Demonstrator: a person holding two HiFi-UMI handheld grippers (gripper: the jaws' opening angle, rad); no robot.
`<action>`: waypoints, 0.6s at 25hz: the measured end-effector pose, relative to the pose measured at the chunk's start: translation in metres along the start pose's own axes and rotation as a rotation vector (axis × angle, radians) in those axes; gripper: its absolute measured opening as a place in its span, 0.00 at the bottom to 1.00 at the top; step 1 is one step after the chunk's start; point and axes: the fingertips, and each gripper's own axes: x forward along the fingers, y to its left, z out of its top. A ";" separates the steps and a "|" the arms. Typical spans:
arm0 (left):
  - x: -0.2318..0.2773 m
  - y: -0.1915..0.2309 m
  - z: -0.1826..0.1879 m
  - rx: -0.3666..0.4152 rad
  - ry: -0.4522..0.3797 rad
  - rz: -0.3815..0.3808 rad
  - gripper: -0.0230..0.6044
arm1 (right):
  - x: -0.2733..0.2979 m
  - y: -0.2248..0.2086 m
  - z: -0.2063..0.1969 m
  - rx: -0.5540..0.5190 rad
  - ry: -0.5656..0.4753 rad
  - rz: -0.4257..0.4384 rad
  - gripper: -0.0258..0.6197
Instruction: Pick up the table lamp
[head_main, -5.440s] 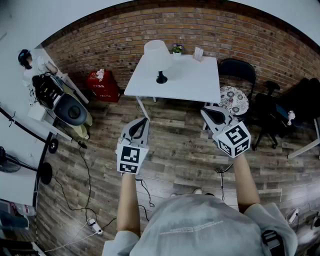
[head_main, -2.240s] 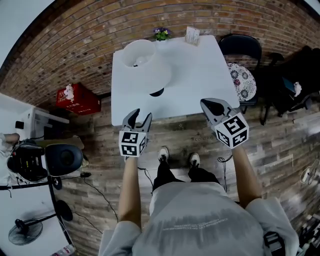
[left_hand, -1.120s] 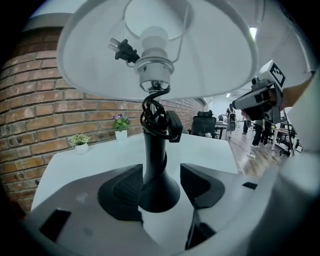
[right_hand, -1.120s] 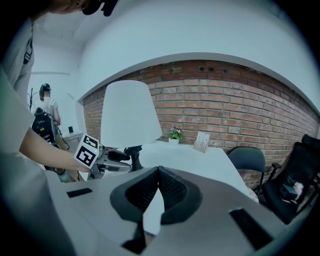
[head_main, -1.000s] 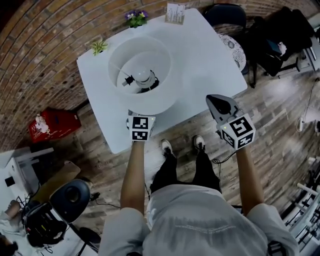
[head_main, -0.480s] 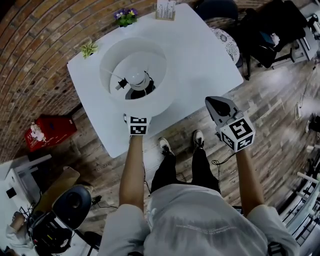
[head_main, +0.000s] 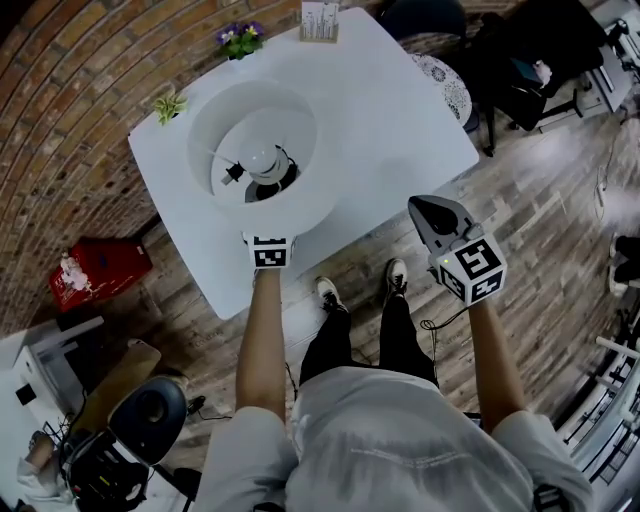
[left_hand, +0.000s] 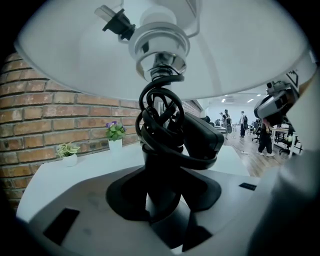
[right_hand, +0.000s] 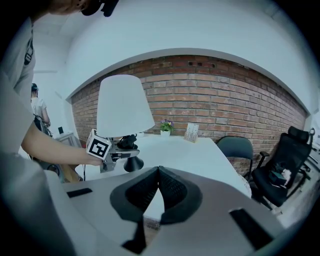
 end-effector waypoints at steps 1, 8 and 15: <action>0.000 -0.001 0.000 0.003 -0.002 -0.005 0.29 | -0.002 -0.002 0.000 0.004 -0.001 -0.004 0.04; 0.000 -0.001 -0.001 0.007 0.010 0.003 0.28 | -0.014 -0.012 -0.003 0.018 -0.010 -0.028 0.04; -0.011 -0.004 0.009 -0.029 -0.002 0.011 0.28 | -0.025 -0.022 0.004 0.001 -0.036 -0.031 0.04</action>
